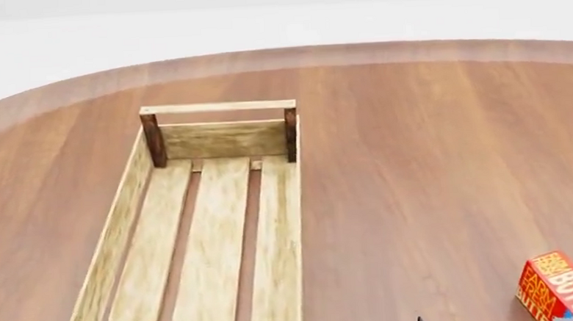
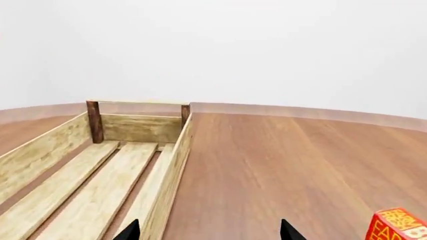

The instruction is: Pick up the cream cheese and put it in the tray.

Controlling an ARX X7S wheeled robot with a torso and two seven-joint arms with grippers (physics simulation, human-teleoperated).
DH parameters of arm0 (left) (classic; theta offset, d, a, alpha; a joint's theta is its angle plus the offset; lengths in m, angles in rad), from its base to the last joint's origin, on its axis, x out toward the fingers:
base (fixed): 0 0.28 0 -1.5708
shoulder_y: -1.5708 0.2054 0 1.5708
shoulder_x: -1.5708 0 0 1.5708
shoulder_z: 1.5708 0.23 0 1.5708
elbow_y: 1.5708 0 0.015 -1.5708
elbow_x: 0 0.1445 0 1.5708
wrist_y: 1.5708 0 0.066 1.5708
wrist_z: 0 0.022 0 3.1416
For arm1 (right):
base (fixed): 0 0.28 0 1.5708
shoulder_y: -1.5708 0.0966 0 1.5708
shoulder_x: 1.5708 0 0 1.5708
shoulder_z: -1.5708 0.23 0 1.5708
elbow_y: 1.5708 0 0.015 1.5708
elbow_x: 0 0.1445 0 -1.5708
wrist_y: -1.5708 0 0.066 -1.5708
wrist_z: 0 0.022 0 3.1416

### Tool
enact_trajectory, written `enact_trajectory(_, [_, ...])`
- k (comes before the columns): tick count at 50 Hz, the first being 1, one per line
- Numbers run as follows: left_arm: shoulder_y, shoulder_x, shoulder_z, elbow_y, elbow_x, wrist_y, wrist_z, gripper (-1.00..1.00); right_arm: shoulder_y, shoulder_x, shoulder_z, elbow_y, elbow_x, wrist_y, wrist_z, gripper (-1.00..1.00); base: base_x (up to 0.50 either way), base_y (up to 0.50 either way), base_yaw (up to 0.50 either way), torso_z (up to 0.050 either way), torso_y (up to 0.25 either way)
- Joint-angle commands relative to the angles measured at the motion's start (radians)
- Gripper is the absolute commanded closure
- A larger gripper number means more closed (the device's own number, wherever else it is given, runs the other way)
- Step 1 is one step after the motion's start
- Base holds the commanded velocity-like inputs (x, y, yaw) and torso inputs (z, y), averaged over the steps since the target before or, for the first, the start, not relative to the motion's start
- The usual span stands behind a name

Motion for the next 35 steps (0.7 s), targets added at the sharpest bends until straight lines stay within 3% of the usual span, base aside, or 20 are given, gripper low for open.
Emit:
enact_trajectory(1, [-0.001,-0.007,0.007,-0.001,-0.006,0.002,-0.008,-1.0,0.001,0.006,-0.01,0.003,0.002,-0.003,0.008,-1.0,0.5,0.18,0.0,0.0,0.0])
enact_trajectory(24, [-0.005,-0.018,0.021,-0.001,-0.021,0.001,-0.019,-1.0,0.007,0.015,-0.018,0.004,0.019,0.003,0.025,-1.0,0.43,0.18,0.0,0.0,0.0])
enact_trajectory(35, [-0.006,-0.023,0.027,-0.002,-0.025,0.003,-0.025,-1.0,0.007,0.02,-0.024,0.003,0.018,0.004,0.037,-1.0,0.04,0.11,0.0,0.0,0.001])
